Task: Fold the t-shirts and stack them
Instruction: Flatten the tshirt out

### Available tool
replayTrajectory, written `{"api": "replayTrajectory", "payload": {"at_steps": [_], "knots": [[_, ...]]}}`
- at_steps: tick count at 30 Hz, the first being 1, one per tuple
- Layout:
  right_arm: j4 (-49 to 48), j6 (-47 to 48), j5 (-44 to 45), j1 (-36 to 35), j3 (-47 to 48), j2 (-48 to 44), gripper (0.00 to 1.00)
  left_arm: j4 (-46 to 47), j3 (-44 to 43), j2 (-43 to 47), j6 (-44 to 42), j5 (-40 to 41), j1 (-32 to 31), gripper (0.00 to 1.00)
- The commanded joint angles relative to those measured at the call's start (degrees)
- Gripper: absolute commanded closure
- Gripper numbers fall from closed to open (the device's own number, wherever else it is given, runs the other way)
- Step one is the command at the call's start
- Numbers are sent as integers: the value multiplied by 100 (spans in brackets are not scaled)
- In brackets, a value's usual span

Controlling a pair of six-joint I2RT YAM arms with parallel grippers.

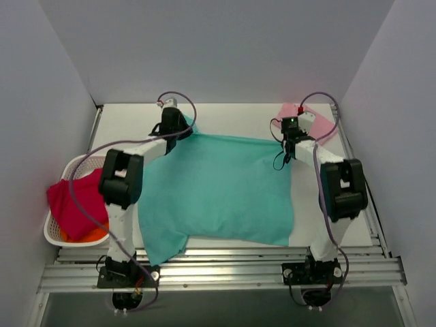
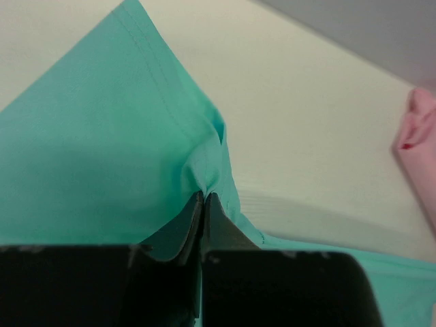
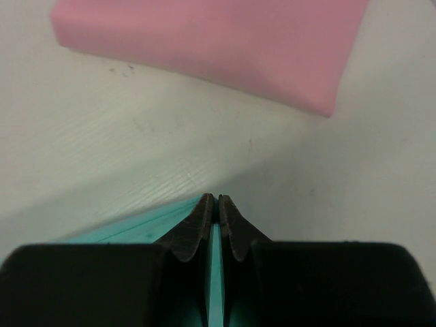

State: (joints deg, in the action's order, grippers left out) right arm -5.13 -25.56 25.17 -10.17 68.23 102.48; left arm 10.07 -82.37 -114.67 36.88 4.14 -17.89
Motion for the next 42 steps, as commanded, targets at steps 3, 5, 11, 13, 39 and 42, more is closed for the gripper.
{"api": "replayTrajectory", "payload": {"at_steps": [3, 5, 11, 13, 39, 42], "knots": [[-709, -248, 138, 226, 1042, 1157, 100, -690, -2315, -1811, 143, -414, 119, 77], [-630, -265, 137, 235, 1420, 1397, 53, -681, -2441, -2155, 328, -414, 154, 54], [-726, -256, 164, 226, 1720, 1583, 0, -585, -2433, -2033, 451, -108, 242, 6], [-762, -248, 146, 200, 1764, 1521, 0, -515, -2363, -1796, 434, -28, 268, 6], [-472, -951, 147, -477, 595, 1124, 100, -92, -481, -466, -164, -211, 347, 66], [-288, -959, 67, -380, 980, 1537, 100, -522, -1087, -993, -103, -413, 391, 96]]}}
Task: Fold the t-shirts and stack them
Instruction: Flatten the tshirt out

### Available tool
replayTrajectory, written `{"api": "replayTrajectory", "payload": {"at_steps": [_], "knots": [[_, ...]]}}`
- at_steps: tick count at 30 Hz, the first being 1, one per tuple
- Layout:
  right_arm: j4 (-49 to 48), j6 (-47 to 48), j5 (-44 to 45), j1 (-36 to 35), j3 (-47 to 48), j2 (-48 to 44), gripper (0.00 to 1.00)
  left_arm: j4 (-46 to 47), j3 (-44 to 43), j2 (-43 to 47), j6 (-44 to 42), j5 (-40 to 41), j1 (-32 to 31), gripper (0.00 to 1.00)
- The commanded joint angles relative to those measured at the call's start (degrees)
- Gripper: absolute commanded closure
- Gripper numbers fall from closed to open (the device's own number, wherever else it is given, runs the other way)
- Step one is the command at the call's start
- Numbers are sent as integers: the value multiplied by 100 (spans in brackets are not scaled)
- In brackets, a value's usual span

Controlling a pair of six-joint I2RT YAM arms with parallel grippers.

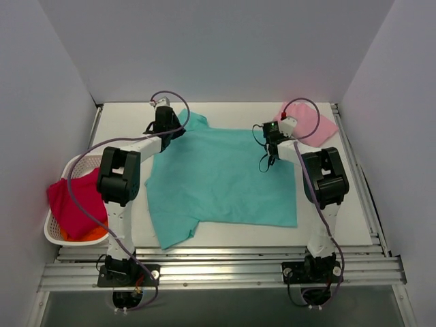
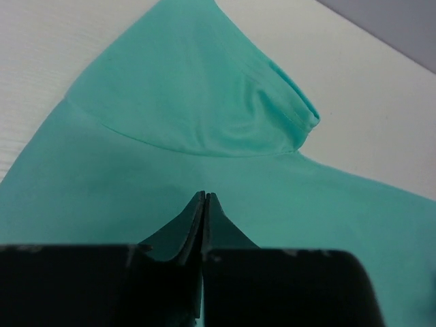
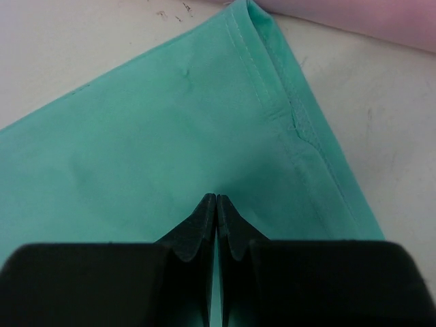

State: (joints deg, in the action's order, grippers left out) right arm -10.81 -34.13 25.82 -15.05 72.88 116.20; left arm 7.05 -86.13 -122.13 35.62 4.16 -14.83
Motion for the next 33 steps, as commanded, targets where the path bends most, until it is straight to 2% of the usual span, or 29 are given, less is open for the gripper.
{"api": "replayTrajectory", "payload": {"at_steps": [1, 8, 18, 19, 25, 27, 31, 33], "knots": [[298, -94, -7, 116, 603, 253, 100, -343, -843, -363, 33, -460, 103, 96], [474, -33, -130, 248, 1438, 877, 100, -345, -1327, -909, 103, -777, 296, 96], [975, 99, -613, 397, 3196, 1958, 100, -713, -1890, -1384, 305, -478, 595, 96], [993, 117, -683, 424, 3415, 2081, 100, -957, -2012, -1436, 323, -469, 648, 96], [1046, 152, -851, 459, 3900, 2398, 100, -1161, -2478, -1884, 385, -741, 745, 98], [1054, 152, -938, 468, 4136, 2582, 100, -1337, -2917, -2165, 341, -968, 745, 98], [862, 161, -1158, 459, 4199, 2663, 100, -2627, -4181, -2815, 244, -1076, 771, 98], [423, 240, -1342, 433, 3972, 2540, 100, -3119, -4726, -3097, 235, -1058, 788, 98]]}}
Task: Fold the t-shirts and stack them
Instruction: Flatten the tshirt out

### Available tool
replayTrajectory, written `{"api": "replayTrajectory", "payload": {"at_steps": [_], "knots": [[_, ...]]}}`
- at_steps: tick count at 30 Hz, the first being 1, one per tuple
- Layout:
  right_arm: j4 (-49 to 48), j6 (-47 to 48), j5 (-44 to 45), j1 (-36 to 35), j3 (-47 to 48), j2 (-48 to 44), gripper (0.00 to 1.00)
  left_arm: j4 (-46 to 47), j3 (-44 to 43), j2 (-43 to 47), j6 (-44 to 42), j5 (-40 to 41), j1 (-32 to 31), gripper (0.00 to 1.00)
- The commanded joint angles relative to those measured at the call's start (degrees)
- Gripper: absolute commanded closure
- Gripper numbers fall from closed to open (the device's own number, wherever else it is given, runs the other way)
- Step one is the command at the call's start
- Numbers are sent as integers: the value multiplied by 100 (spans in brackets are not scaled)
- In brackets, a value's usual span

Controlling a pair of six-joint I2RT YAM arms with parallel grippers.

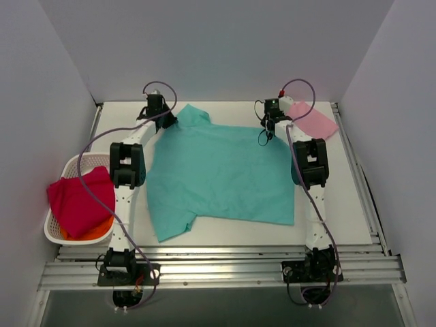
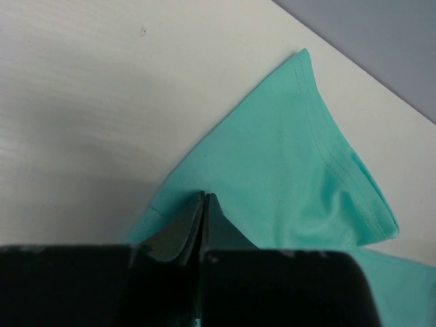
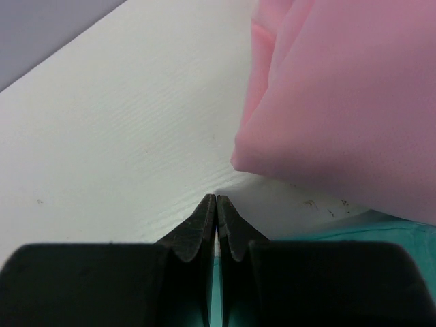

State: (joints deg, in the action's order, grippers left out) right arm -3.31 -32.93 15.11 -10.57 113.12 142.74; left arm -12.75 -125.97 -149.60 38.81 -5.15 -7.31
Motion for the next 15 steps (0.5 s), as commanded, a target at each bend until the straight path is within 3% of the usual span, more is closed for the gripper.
{"api": "replayTrajectory", "payload": {"at_steps": [1, 5, 7, 10, 11, 13, 14, 15], "knots": [[-459, 155, -298, -33, -105, -236, 100, -1176, -788, -385, -49, -57, 45, 98], [-715, 418, -360, -173, 16, -352, 100, -958, -324, -106, 232, 285, 177, 98], [-715, 471, -360, -235, 140, -334, 95, -704, 105, 27, 399, 400, 265, 98], [-908, 620, -308, -358, 167, -360, 70, -405, 388, 168, 531, 462, 353, 98], [-1065, 664, -185, -384, 71, -439, 51, -316, 459, 168, 549, 462, 397, 97], [-1189, 805, 25, -472, -70, -571, 38, 8, 477, 212, 523, 357, 423, 86], [-1363, 840, 148, -499, -193, -806, 34, 262, 669, 386, 453, 313, 432, 65], [-1478, 884, 350, -516, -542, -965, 29, 874, 827, 510, 339, 199, 424, 53]]}}
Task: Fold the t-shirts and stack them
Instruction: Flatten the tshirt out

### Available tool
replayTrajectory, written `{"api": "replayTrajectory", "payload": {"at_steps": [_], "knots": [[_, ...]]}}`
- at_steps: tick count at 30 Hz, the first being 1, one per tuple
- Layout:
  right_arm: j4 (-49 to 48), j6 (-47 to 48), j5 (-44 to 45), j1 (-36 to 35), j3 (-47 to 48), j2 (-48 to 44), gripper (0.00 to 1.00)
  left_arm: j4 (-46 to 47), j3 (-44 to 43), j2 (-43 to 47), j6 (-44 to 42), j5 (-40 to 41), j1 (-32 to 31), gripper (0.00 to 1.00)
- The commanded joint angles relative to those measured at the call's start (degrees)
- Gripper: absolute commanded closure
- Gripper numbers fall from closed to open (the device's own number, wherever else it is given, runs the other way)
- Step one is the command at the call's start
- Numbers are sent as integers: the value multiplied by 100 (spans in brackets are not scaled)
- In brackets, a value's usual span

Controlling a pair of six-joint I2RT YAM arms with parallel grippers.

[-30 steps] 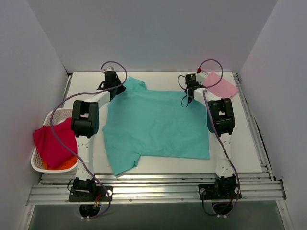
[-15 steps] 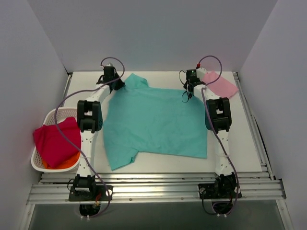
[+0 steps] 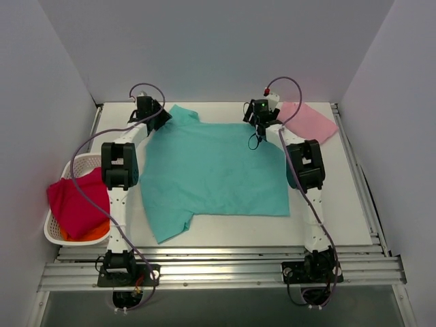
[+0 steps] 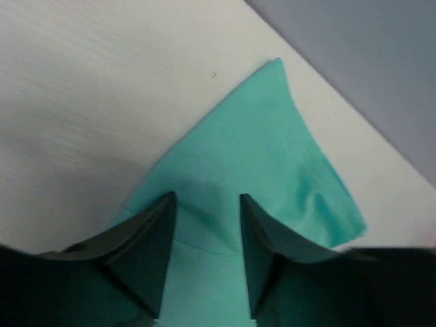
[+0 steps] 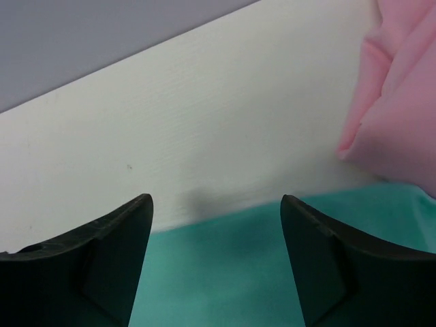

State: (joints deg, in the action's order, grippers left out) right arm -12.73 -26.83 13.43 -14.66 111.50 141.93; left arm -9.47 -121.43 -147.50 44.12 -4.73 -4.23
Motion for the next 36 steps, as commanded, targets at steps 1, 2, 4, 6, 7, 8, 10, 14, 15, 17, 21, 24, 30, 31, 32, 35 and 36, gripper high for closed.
{"api": "replayTrajectory", "payload": {"at_steps": [1, 2, 4, 6, 7, 8, 10, 14, 15, 17, 21, 24, 30, 31, 32, 35, 36], "knots": [[-694, 353, 633, -134, -619, -1078, 28, 822, 557, 440, -245, 113, 124, 43], [-1009, 389, 748, -204, -856, -1488, 27, 1207, 724, 729, -307, 95, 124, 17], [-1327, 503, 1230, -309, -1620, -2147, 26, 1667, 989, 985, -474, 34, 133, 3], [-1819, 660, 1843, -538, -2435, -2598, 22, 1895, 1173, 1372, -579, -27, 168, 6], [-1942, 740, 2013, -617, -2658, -3009, 22, 1992, 1287, 1539, -606, -132, 177, 6], [-1996, 845, 2145, -696, -2843, -3196, 22, 2098, 1436, 1923, -624, -151, 186, 6], [-1795, 776, 2461, -854, -3246, -3678, 22, 2458, 2164, 2408, -694, -72, 177, 6], [-953, -3, 2410, -1021, -4126, -4602, 27, 2049, 3659, 4293, -825, 854, -60, 6], [-898, -120, 2401, -1126, -4380, -4813, 28, 1307, 3870, 4570, -930, 1199, -156, 6], [-933, -366, 2506, -1337, -5302, -5559, 28, 678, 4511, 5297, -871, 1762, -420, 6], [-662, -1382, 3059, -1996, -6464, -6685, 20, -341, 5532, 6136, -624, 2703, -1140, 6], [58, -1903, 3463, -2830, -6931, -7336, 9, -1027, 6182, 6575, -405, 3519, -1852, 6], [2474, -3643, 4711, -4694, -6871, -7768, 2, -1654, 7385, 8402, 228, 6629, -4895, 14], [3191, -4185, 4765, -4800, -6783, -7698, 2, -1332, 7649, 8857, 81, 7443, -5199, 21], [3520, -4381, 4861, -4966, -6704, -7645, 1, -285, 7999, 9096, -86, 7713, -5350, 18], [4602, -5146, 5108, -5231, -6370, -7426, 0, 1279, 9283, 10019, -327, 6858, -4975, 6], [4752, -5226, 5134, -5388, -6317, -7373, 0, 1238, 9451, 10187, -368, 6402, -4643, 6]]}}
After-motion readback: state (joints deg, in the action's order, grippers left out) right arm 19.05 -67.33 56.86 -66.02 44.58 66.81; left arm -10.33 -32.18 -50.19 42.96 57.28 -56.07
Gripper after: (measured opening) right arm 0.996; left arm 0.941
